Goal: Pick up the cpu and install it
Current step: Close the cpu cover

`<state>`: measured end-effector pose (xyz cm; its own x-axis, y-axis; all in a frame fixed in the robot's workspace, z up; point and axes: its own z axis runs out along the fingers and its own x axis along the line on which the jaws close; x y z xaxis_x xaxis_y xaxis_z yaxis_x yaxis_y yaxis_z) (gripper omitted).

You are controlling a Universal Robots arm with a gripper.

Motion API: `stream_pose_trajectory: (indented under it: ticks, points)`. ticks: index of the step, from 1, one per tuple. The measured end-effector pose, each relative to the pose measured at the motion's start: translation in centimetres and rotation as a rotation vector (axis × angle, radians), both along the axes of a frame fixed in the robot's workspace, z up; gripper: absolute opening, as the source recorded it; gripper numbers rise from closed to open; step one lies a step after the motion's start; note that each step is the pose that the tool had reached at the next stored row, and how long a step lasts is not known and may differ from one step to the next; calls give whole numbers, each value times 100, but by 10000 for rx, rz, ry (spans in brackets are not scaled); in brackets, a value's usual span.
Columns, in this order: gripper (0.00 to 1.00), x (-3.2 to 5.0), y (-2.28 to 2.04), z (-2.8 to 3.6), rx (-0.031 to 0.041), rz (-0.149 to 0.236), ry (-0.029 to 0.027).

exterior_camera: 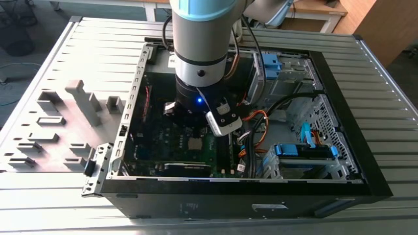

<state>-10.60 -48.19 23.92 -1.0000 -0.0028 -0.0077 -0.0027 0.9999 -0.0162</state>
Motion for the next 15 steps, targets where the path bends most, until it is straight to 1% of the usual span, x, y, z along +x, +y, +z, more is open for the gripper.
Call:
stream_pose_trajectory:
  ticks: [13,15]
  points:
    - [11,0,0,0,-2,9,-1]
    - [11,0,0,0,-3,59,-1]
